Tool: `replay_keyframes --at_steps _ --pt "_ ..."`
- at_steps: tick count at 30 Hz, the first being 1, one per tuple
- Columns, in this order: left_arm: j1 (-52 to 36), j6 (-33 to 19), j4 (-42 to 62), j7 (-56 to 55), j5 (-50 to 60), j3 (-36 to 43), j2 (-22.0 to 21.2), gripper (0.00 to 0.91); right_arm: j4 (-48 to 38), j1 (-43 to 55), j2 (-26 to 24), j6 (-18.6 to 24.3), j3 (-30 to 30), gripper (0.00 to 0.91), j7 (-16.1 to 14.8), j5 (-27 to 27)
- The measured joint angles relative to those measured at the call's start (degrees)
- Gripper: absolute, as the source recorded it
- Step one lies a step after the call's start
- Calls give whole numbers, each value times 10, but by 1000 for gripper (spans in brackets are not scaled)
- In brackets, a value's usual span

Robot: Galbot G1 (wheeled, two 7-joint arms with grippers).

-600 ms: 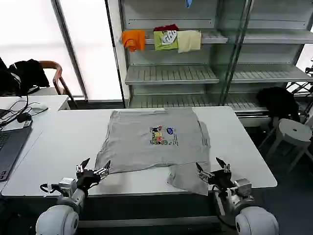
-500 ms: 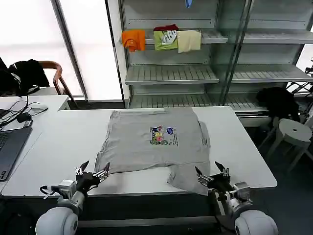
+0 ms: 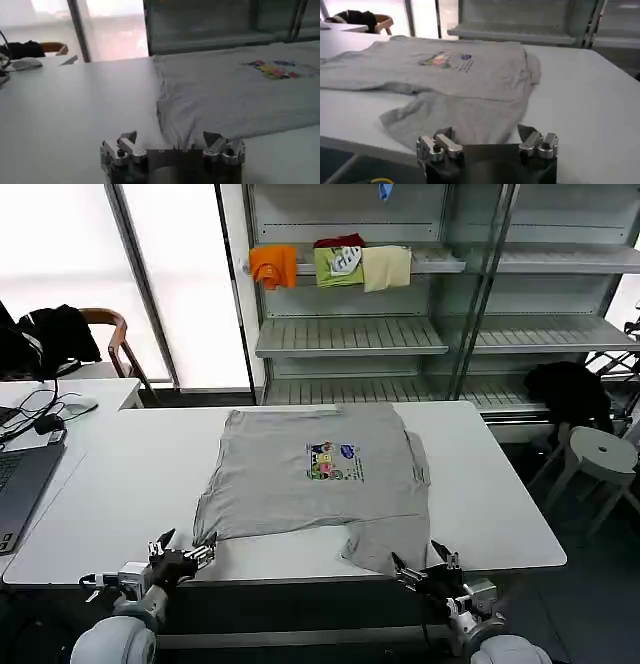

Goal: Fold and organize the clothes.

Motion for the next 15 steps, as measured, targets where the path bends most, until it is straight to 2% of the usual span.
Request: replay_keyframes --at_steps 1,3,4,5,7,15 --pt "1 0 1 0 0 0 0 564 -1 0 0 0 0 10 0 0" --pt "3 0 1 0 -1 2 0 373 -3 -1 0 1 1 0 0 -1" --pt "5 0 1 1 -1 3 -1 363 -4 -1 0 1 1 0 0 -1" --pt "6 -1 1 1 -1 4 -1 151 -4 -2 1 2 1 0 -1 -2" --pt "7 -1 1 1 -1 7 -2 20 -5 -2 1 3 0 0 -1 -2" --pt "12 -4 0 5 -3 9 -2 0 -7 3 6 6 -3 0 1 1"
